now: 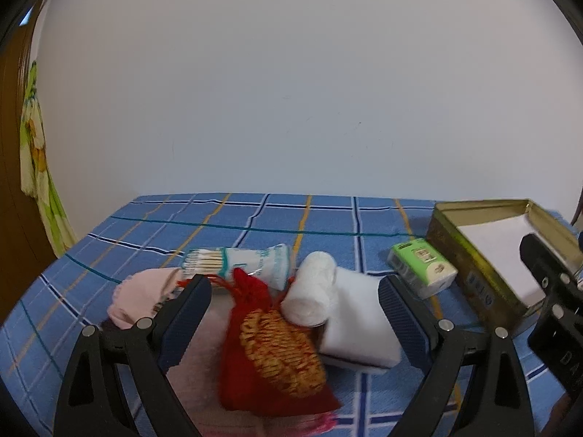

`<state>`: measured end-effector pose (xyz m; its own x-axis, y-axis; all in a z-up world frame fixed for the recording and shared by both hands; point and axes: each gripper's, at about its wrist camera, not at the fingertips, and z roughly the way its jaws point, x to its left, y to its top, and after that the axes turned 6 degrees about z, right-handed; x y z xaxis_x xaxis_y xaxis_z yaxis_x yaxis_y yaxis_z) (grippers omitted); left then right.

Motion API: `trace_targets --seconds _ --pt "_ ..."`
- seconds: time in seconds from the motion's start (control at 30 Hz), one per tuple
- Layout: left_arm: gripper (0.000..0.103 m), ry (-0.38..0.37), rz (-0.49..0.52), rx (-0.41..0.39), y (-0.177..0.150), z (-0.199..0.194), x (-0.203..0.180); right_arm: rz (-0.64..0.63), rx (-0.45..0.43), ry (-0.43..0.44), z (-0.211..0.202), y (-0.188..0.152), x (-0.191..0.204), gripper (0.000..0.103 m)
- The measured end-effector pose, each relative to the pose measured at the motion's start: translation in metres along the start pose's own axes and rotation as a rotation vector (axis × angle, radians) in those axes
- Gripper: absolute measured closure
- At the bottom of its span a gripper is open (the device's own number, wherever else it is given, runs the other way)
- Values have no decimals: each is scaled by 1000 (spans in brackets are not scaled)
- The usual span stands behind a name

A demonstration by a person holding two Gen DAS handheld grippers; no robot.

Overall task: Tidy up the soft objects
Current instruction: 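Grasp the white sponge block with the right tool while the left tool grasps the red pouch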

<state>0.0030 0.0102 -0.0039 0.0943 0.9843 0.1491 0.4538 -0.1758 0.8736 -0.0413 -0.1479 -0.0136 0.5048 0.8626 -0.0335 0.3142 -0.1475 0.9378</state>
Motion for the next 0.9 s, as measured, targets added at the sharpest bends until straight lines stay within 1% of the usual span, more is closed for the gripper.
trace_targets --seconds 0.13,0.2,0.23,0.27,0.3,0.37,0.4,0.43,0.5,0.57,0.6,0.63,0.67,0.7,0.77,0.8,0.87,0.9 --pt "8 29 -6 -15 -4 -16 20 -22 3 41 0 -1 4 16" --pt "8 57 -2 -4 -9 -22 35 -36 28 80 4 -2 8 17" --pt "8 60 -2 3 -12 -24 42 -44 46 104 7 -3 11 22" --pt "8 69 -6 13 -15 -25 50 -49 62 126 9 -3 12 23" --pt "8 91 -18 25 -20 -28 61 -53 84 162 12 -3 15 23" --pt "8 113 -47 47 -26 -31 78 -63 169 276 22 -3 24 23" --pt "8 110 -64 54 -29 -32 86 -61 206 312 25 -3 28 23" --pt "9 102 -76 60 -31 -33 92 -48 271 372 31 -5 35 23" --pt "9 101 -96 70 -34 -34 101 -41 329 425 35 -8 46 23" --pt "9 116 -109 77 -36 -35 106 -65 372 448 35 -15 64 23" --pt "9 106 -120 82 -37 -35 108 -78 390 448 38 -17 71 23" --pt "9 99 -124 84 -37 -34 109 -85 405 429 43 -18 75 23" --pt "9 96 -126 84 -38 -34 112 -76 427 390 50 -21 80 23" --pt "9 97 -123 82 -39 -33 111 -51 454 382 57 -23 82 23" --pt "9 89 -106 74 -38 -35 107 4 524 403 72 -26 83 23" --pt "9 86 -98 71 -37 -36 106 59 573 447 82 -28 85 23" --pt "9 78 -85 70 -35 -38 100 112 607 481 93 -29 87 23" --pt "9 69 -82 70 -33 -39 97 107 614 480 94 -30 92 23"
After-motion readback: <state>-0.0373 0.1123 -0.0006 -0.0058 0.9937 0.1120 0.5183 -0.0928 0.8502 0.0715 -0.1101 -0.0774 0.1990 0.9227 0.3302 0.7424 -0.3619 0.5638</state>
